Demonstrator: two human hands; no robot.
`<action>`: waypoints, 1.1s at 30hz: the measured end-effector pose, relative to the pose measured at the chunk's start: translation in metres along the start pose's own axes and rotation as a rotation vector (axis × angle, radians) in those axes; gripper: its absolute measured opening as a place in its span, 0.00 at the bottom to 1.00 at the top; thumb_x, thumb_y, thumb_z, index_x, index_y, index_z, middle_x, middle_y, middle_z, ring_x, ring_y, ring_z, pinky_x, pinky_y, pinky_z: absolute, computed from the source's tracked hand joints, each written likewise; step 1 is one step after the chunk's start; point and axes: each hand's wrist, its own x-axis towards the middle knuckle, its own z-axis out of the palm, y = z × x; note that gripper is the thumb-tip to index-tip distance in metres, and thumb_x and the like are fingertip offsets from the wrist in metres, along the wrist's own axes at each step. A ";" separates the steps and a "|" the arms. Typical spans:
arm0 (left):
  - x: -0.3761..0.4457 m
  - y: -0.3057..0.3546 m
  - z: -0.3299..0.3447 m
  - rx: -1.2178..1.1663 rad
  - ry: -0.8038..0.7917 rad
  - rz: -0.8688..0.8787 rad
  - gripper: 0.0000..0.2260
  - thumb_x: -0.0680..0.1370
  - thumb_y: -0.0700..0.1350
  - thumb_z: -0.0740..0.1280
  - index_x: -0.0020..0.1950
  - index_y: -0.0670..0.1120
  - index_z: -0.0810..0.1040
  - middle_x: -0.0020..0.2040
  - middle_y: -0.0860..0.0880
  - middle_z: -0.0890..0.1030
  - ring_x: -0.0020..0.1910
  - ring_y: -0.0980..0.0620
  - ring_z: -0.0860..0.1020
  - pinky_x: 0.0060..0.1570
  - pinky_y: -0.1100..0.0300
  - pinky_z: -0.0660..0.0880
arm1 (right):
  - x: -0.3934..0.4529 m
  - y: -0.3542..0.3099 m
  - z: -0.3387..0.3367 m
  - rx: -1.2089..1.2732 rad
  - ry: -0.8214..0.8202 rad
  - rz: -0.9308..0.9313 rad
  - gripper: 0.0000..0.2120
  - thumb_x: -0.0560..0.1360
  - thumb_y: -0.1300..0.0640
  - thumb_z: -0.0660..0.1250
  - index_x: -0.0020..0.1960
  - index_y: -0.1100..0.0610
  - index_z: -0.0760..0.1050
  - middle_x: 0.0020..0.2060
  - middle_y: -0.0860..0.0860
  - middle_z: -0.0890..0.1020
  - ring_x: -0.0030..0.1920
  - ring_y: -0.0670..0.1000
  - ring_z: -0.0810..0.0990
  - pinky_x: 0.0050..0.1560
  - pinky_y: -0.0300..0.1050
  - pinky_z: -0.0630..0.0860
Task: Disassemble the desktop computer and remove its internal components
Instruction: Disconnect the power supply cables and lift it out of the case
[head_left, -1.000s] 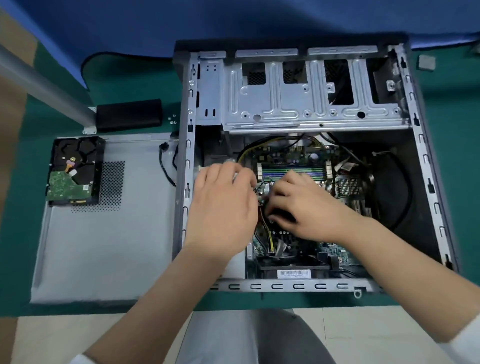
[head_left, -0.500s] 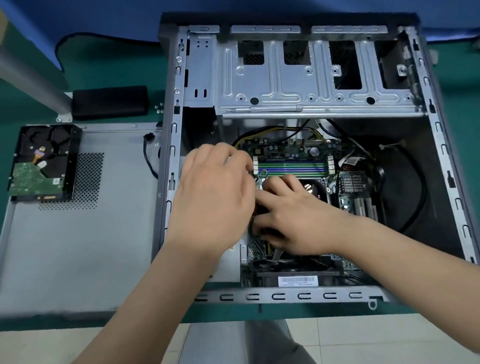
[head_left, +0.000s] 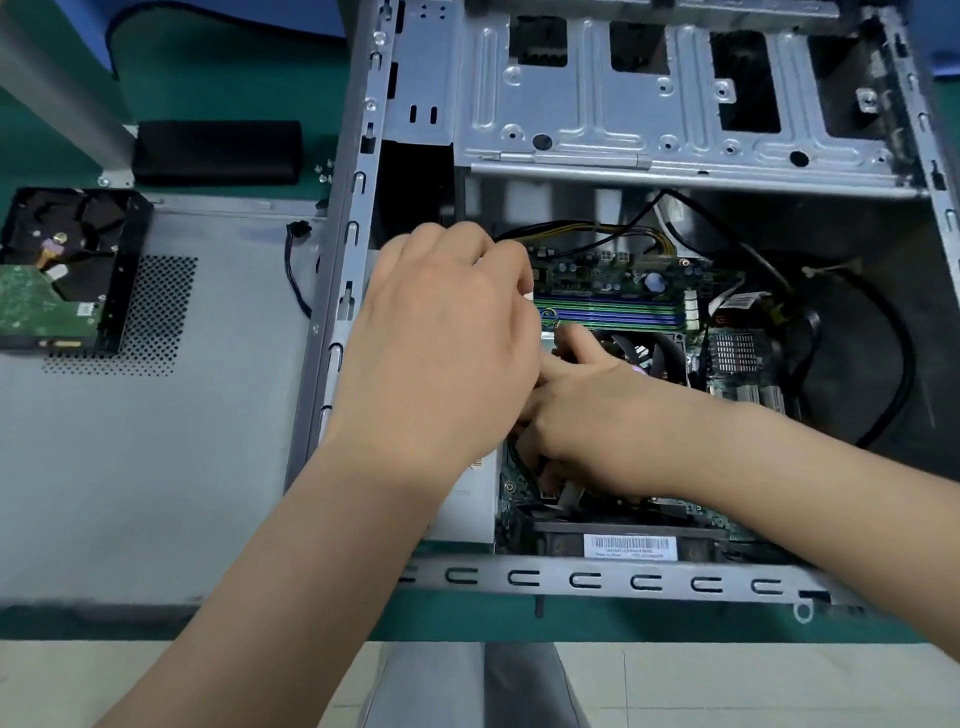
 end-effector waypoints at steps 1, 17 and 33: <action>0.000 0.001 0.000 0.001 0.001 0.001 0.14 0.76 0.46 0.53 0.50 0.48 0.79 0.47 0.50 0.77 0.49 0.49 0.72 0.58 0.57 0.63 | 0.001 -0.001 0.001 -0.003 -0.025 -0.015 0.02 0.70 0.56 0.67 0.40 0.49 0.78 0.31 0.43 0.60 0.55 0.53 0.62 0.46 0.51 0.50; -0.007 0.003 0.002 0.007 0.019 -0.013 0.10 0.77 0.45 0.57 0.54 0.47 0.75 0.49 0.50 0.78 0.51 0.48 0.72 0.58 0.58 0.61 | 0.001 0.005 0.005 0.088 0.069 -0.055 0.04 0.68 0.55 0.65 0.42 0.49 0.78 0.41 0.42 0.76 0.54 0.53 0.67 0.56 0.53 0.62; -0.021 0.007 -0.007 0.159 -0.069 -0.007 0.22 0.77 0.52 0.60 0.68 0.42 0.68 0.59 0.44 0.71 0.61 0.44 0.66 0.65 0.53 0.61 | 0.000 0.030 0.008 0.481 0.340 0.244 0.23 0.71 0.44 0.69 0.60 0.55 0.70 0.52 0.50 0.73 0.58 0.53 0.64 0.60 0.54 0.66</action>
